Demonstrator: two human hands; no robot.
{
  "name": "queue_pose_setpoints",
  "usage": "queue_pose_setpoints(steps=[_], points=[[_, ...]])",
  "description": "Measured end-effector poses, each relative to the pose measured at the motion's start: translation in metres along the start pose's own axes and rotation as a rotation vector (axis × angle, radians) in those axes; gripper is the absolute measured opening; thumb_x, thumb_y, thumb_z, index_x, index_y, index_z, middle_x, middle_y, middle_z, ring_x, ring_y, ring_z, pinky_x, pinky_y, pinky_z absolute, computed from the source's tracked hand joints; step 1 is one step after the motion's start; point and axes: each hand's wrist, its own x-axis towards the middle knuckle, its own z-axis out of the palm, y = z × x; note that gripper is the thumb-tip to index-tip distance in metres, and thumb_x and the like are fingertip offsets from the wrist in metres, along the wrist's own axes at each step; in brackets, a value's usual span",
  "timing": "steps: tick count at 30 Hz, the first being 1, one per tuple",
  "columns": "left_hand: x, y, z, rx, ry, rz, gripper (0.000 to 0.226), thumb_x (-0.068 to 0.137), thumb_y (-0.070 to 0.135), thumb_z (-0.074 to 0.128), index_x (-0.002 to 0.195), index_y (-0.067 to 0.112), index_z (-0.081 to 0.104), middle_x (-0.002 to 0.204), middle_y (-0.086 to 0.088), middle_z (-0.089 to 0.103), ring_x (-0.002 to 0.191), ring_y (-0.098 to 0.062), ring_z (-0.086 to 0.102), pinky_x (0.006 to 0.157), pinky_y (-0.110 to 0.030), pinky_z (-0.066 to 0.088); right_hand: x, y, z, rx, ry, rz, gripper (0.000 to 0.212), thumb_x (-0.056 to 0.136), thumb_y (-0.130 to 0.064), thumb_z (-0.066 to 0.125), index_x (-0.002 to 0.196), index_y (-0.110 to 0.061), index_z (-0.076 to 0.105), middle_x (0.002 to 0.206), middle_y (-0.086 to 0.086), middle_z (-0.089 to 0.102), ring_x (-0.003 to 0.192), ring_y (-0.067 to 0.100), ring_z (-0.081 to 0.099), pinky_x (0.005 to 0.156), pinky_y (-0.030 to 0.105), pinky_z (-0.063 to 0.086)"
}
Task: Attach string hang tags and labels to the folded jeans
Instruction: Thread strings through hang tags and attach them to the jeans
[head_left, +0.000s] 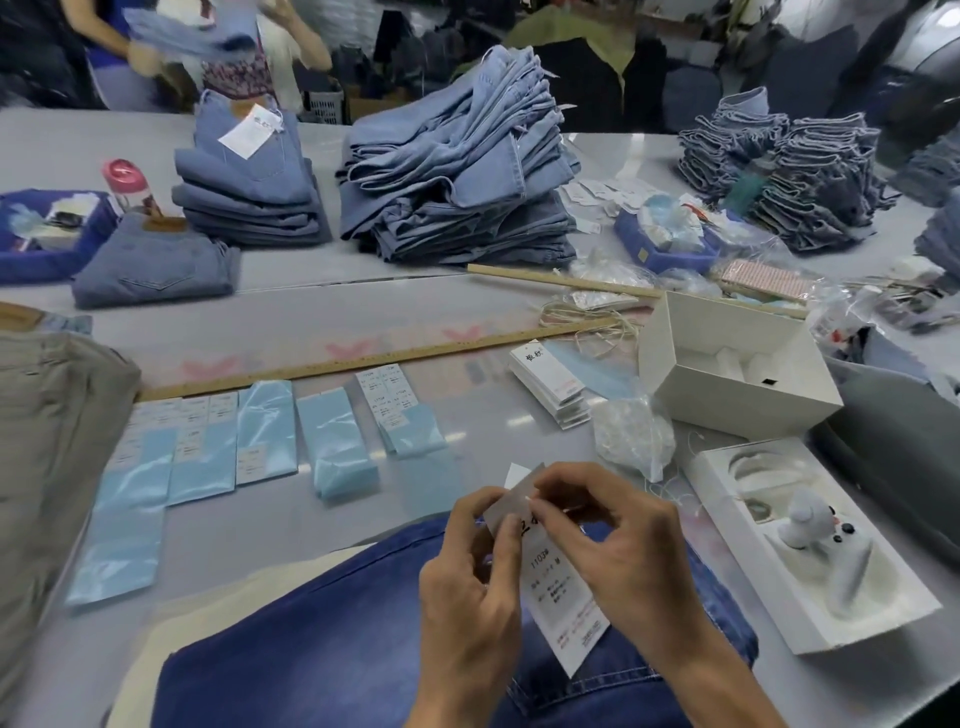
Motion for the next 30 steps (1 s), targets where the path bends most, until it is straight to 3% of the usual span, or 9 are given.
queue_pose_setpoints(steps=[4,6,10,14,20,30], points=[[-0.002,0.01,0.0,0.082,-0.055,0.07,0.02,0.099,0.054,0.048,0.112,0.057,0.062,0.092,0.019,0.074,0.082,-0.006,0.073,0.062,-0.015,0.055,0.001,-0.004,0.002,-0.02,0.024,-0.01,0.012,0.088,-0.021,0.074,0.1,-0.024,0.072,0.094,-0.019,0.071,0.084,0.003,0.071,0.072,0.016,0.056],[-0.002,0.014,-0.001,0.058,-0.047,0.061,0.026,0.099,0.056,0.043,0.11,0.055,0.066,0.095,0.018,0.074,0.086,-0.007,0.072,0.064,-0.018,0.057,0.0,-0.006,0.003,-0.029,0.034,-0.009,0.015,0.087,-0.014,0.078,0.099,-0.022,0.072,0.091,-0.018,0.071,0.084,0.006,0.071,0.071,0.021,0.057],[0.007,0.015,-0.014,-0.113,-0.056,-0.045,0.022,0.094,0.028,0.056,0.095,0.032,0.077,0.092,0.0,0.076,0.082,-0.013,0.071,0.063,-0.03,0.06,-0.003,-0.007,0.002,-0.039,-0.03,-0.026,0.018,0.086,-0.008,0.079,0.097,-0.02,0.072,0.09,-0.016,0.07,0.085,0.011,0.07,0.074,0.029,0.057],[0.018,0.013,-0.026,-0.09,-0.148,-0.07,0.019,0.085,0.014,0.065,0.089,0.026,0.079,0.087,-0.004,0.076,0.072,-0.015,0.069,0.061,-0.026,0.056,-0.005,-0.01,0.001,-0.117,-0.076,-0.091,0.018,0.086,-0.007,0.079,0.097,-0.02,0.07,0.091,-0.015,0.067,0.086,0.008,0.066,0.073,0.027,0.056],[0.019,0.01,-0.029,0.04,-0.199,0.034,0.009,0.085,0.038,0.071,0.093,0.037,0.075,0.088,0.003,0.075,0.075,-0.013,0.07,0.057,-0.025,0.057,-0.002,-0.012,-0.002,-0.261,-0.116,-0.222,0.014,0.091,-0.007,0.073,0.096,-0.018,0.066,0.088,-0.009,0.063,0.082,0.01,0.061,0.071,0.029,0.05],[0.02,0.017,-0.026,-0.035,-0.218,-0.051,0.013,0.088,0.042,0.066,0.089,0.029,0.066,0.082,-0.006,0.067,0.072,-0.026,0.063,0.053,-0.032,0.054,-0.004,-0.006,-0.001,-0.048,-0.066,-0.025,0.016,0.089,-0.011,0.075,0.101,-0.018,0.069,0.093,-0.014,0.069,0.09,0.009,0.069,0.077,0.028,0.057]])
